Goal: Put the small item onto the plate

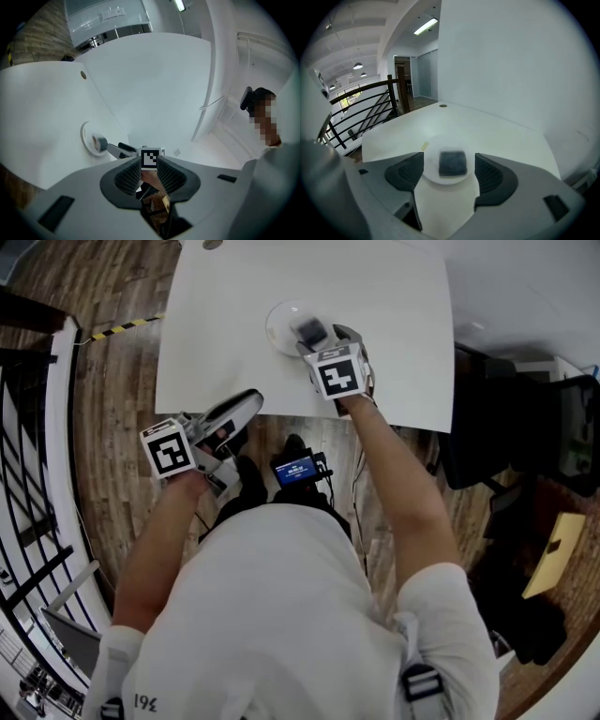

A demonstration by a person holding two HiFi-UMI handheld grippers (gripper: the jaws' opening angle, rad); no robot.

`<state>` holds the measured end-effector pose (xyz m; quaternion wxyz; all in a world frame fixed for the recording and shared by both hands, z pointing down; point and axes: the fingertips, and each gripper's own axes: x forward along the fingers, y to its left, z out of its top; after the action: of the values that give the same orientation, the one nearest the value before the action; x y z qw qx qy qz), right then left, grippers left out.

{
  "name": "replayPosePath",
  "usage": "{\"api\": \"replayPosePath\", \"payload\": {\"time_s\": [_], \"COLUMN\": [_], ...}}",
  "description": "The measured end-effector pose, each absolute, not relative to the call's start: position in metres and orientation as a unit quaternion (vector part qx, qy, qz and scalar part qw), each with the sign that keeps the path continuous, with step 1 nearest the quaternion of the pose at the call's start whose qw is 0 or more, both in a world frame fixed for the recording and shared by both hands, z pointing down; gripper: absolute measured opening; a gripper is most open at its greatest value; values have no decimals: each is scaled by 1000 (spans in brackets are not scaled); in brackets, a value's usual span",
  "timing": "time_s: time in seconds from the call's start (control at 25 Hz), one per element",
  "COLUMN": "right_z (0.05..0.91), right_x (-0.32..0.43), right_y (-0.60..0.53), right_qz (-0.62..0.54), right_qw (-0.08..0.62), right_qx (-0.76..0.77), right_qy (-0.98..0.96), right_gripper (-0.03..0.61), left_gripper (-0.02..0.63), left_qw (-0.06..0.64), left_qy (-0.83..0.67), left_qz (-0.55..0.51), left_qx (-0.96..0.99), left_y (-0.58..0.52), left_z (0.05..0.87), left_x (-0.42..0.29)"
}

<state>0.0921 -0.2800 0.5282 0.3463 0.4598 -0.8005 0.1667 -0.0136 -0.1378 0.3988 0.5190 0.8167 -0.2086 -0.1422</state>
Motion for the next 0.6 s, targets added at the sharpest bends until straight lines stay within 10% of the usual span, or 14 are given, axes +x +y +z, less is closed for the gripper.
{"api": "replayPosePath", "payload": {"time_s": [0.32,0.6], "right_z": [496,460], "right_x": [83,78], "right_y": [-261,-245], "right_qz": [184,176], "right_qw": [299,259], "right_qx": [459,467], "right_qy": [-816,-827], "right_gripper": [338,192], "left_gripper": [104,104], "left_qw": [514,512], "left_qy": [-198,-185], "left_qz": [-161,-180], "left_qx": [819,819], "left_y": [-128,-123], "left_z": [383,365], "left_x": [-17,-23]}}
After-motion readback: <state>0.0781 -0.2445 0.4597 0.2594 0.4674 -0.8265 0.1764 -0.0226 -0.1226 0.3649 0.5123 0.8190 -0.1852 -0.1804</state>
